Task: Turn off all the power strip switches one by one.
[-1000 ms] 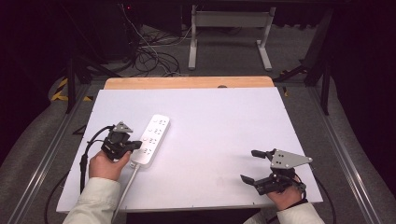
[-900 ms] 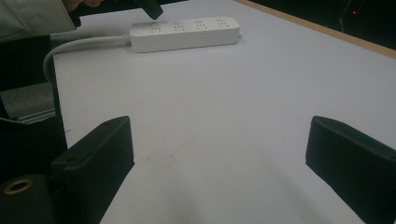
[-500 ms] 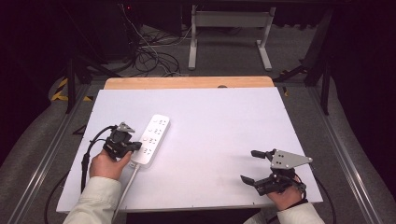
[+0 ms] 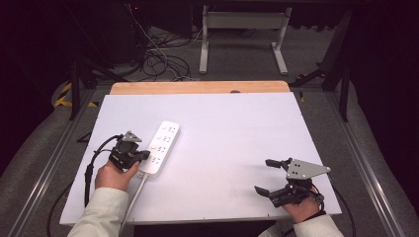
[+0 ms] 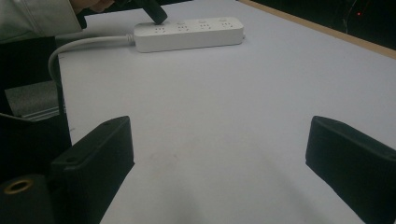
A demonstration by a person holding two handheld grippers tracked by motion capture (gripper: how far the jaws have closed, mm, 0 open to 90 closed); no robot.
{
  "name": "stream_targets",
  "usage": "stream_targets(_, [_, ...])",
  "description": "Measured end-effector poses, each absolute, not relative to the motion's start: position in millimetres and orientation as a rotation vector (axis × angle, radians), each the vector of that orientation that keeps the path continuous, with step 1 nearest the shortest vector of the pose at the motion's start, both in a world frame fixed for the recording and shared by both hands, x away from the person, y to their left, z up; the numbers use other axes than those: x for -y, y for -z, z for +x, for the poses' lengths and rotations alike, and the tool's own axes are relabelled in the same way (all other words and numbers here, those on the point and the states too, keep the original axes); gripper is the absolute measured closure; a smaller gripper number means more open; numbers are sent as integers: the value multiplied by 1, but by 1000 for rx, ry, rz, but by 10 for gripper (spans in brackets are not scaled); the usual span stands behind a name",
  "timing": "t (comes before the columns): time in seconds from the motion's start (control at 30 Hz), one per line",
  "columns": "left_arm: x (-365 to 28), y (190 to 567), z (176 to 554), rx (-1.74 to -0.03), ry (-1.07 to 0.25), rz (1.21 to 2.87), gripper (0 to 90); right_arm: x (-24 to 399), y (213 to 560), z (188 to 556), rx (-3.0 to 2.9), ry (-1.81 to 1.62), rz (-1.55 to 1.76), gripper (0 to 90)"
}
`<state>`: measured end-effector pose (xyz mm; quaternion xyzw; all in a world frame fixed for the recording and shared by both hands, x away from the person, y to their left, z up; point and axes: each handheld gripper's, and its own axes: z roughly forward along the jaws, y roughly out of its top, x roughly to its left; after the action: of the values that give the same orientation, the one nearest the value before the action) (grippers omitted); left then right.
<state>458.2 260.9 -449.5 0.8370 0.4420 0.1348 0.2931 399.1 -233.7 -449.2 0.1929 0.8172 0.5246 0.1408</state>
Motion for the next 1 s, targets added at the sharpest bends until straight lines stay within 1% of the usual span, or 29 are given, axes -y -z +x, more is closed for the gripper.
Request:
stream_targets(0.17, [-260,450,458,-1180,-365,2231,900,233,449,399,-2361,-1514,555,81])
stream_targets(0.27, [-261,449,458,-1191,-338,2222,900,233,449,399,-2362,-1512,555,81])
stream_targets(0.63, [-258,449,457,-1190,-370,2238,900,233,450,399,-2365,-1508,555,81])
stream_targets(0.7, [-259,444,454,-1172,-442,2215,900,233,449,399,-2363,-1509,553,81])
stream_targets(0.77, [-263,436,454,-1159,-422,2142,900,235,450,399,-2359,-1516,560,81])
stream_targets(0.8, [-264,431,453,-1153,-429,2132,900,235,450,400,-2361,-1513,561,81])
stream_targets(0.87, [-261,426,454,-1133,-435,2136,900,234,451,402,-2366,-1516,566,81])
stream_targets(1.0, [-257,429,464,-1141,-419,2139,900,232,451,403,-2374,-1502,566,81])
